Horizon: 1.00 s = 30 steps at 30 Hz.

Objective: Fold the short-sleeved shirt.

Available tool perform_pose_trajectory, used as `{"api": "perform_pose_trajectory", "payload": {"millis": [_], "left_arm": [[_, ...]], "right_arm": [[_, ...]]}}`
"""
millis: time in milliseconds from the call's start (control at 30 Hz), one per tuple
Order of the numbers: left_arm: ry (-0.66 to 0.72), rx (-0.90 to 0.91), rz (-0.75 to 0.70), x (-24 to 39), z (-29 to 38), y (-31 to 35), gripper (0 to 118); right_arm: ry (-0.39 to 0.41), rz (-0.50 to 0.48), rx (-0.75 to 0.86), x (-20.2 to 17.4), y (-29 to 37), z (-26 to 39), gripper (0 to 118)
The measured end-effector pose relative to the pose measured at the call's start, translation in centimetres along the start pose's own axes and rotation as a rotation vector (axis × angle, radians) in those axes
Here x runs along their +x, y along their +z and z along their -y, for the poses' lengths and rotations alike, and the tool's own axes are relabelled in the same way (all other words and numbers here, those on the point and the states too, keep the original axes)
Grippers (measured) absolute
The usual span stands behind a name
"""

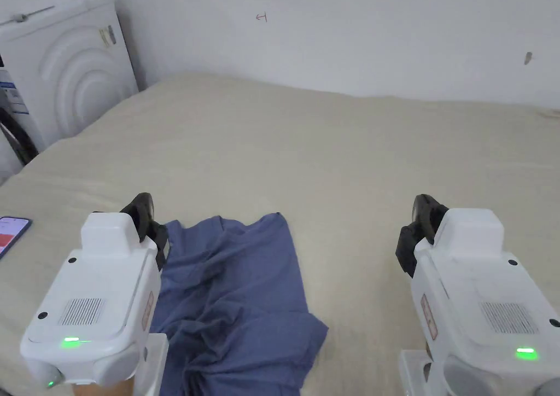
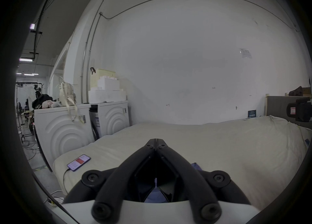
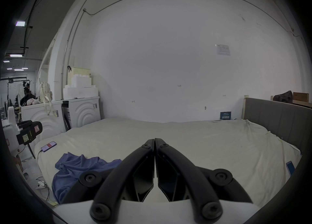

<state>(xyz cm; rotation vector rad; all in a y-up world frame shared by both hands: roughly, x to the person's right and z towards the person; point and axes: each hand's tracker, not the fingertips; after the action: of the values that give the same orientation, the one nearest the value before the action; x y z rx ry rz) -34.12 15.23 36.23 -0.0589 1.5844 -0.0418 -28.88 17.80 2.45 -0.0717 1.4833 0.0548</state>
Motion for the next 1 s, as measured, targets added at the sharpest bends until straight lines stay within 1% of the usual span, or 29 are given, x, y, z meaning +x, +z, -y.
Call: {"api": "perform_pose_trajectory", "payload": {"millis": [133, 333, 633, 767, 867, 933, 1000], "left_arm": [[-0.001, -0.01, -0.034, -1.7, 0.1, 0.7, 0], [-0.002, -0.033, -0.061, -3.1, 0.6, 1.0, 0], [0.012, -0.05, -0.088, -4.2, 1.3, 0.7, 0], [0.004, -0.072, -0.078, -4.1, 1.5, 0.1, 0], [0.025, -0.146, -0.035, -4.0, 1.5, -0.9, 0], [0.055, -0.249, 0.01, -3.8, 1.5, -2.1, 0], [0.055, -0.344, 0.043, -3.4, 1.8, -3.4, 0]], "right_arm": [[-0.003, -0.04, -0.011, -1.5, -0.5, 0.4, 0], [-0.002, -0.075, -0.028, -3.0, -1.0, 0.8, 0], [0.012, -0.088, -0.038, -3.8, -1.4, 1.0, 0], [0.015, -0.087, -0.041, -3.8, -1.7, 1.0, 0], [0.019, -0.086, -0.045, -3.7, -1.9, 1.1, 0], [0.022, -0.085, -0.048, -3.6, -2.0, 1.1, 0], [0.023, -0.083, -0.051, -3.5, -2.1, 1.3, 0]]}}
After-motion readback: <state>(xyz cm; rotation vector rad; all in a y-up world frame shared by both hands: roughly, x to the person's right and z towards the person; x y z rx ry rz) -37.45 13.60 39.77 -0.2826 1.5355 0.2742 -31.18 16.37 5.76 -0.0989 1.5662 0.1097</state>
